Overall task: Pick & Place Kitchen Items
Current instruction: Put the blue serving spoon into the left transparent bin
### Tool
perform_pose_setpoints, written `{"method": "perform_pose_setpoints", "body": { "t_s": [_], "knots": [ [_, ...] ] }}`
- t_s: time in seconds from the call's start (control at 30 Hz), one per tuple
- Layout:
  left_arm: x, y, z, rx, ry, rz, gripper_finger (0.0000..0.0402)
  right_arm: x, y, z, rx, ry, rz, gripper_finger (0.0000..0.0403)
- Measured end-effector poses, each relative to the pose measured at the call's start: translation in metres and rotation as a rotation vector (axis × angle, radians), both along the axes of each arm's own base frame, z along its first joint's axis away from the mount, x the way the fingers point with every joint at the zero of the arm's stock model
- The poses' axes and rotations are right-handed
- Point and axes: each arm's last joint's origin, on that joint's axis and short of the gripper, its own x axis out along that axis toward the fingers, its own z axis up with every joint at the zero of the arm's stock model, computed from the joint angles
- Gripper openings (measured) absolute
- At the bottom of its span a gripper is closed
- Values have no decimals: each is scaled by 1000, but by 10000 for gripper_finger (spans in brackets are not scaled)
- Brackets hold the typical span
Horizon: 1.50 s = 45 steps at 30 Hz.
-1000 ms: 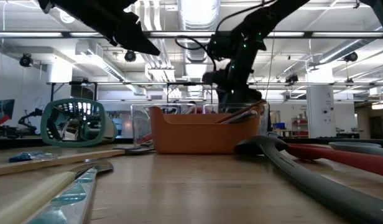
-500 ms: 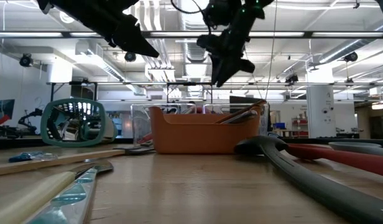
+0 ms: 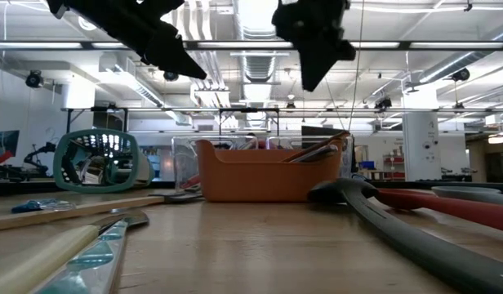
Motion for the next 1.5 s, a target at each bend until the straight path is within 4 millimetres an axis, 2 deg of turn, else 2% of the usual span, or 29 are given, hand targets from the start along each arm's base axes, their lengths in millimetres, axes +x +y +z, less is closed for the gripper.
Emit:
{"method": "perform_pose_setpoints", "body": {
  "t_s": [0.13,0.4,0.53,0.67,0.9,1.13,1.37,1.5],
  "knots": [
    [0,0,0,-7,-2,3,186,-7,46,-4,-20,23,1,54],
    [0,0,0,-8,-2,3,186,-27,135,-3,-97,-106,-19,61],
    [0,0,0,19,11,-8,186,-41,165,-3,-118,-188,-73,64],
    [2,0,5,76,23,-31,186,-54,187,-7,-123,-262,-157,63],
    [6,-1,22,158,-20,-58,186,-78,205,-39,-89,-264,-343,75],
    [8,2,29,218,-34,-63,186,-100,205,-79,-56,-191,-609,102],
    [8,8,30,227,-40,-41,186,-106,199,-117,8,-210,-766,136],
    [8,10,30,228,-39,-34,186,-107,197,-132,63,-211,-810,156]
  ]
}}
